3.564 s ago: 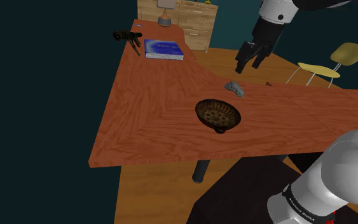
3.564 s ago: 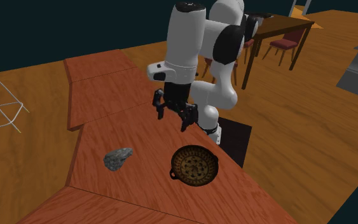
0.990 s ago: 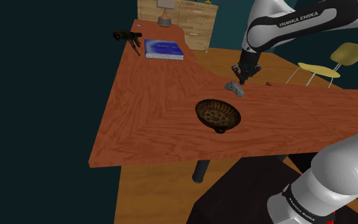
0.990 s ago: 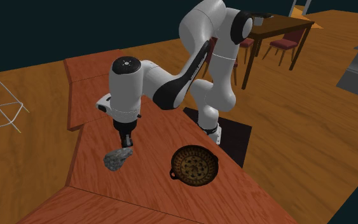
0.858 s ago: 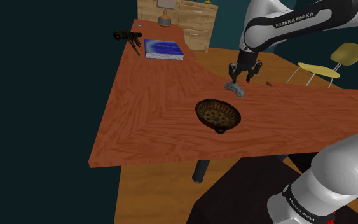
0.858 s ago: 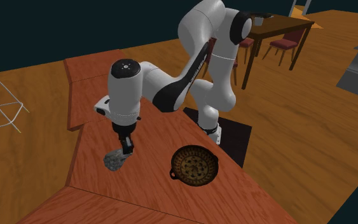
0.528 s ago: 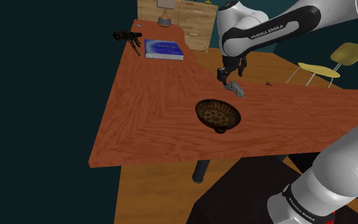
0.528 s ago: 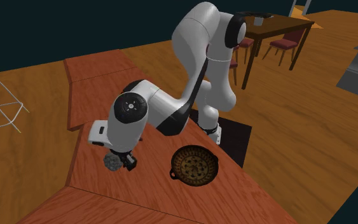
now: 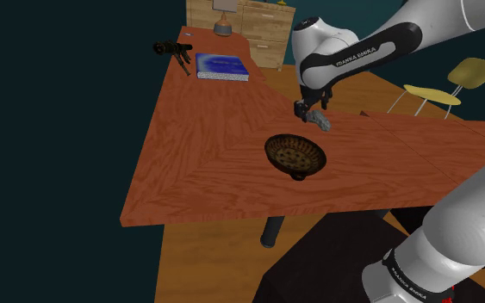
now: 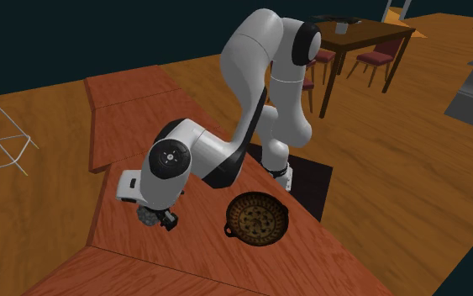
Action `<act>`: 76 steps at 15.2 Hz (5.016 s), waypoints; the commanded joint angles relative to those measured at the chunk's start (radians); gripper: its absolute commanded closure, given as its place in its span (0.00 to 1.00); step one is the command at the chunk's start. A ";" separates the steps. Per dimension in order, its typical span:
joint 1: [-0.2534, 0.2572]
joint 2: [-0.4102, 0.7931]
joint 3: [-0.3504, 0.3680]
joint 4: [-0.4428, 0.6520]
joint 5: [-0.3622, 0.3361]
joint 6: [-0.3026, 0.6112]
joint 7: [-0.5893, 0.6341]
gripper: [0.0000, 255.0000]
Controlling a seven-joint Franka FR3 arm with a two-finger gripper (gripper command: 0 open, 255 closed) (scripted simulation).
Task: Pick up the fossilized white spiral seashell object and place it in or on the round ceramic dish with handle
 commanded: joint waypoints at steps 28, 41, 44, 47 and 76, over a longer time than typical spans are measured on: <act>0.004 -0.058 0.003 0.088 0.041 -0.126 -0.080 1.00; 0.039 -0.139 0.042 0.142 0.083 -0.274 -0.092 1.00; 0.071 -0.186 0.080 0.109 0.108 -0.314 -0.043 1.00; 0.104 -0.225 0.121 0.086 0.136 -0.357 0.007 1.00; 0.249 -0.260 0.341 -0.058 0.280 -0.379 0.336 1.00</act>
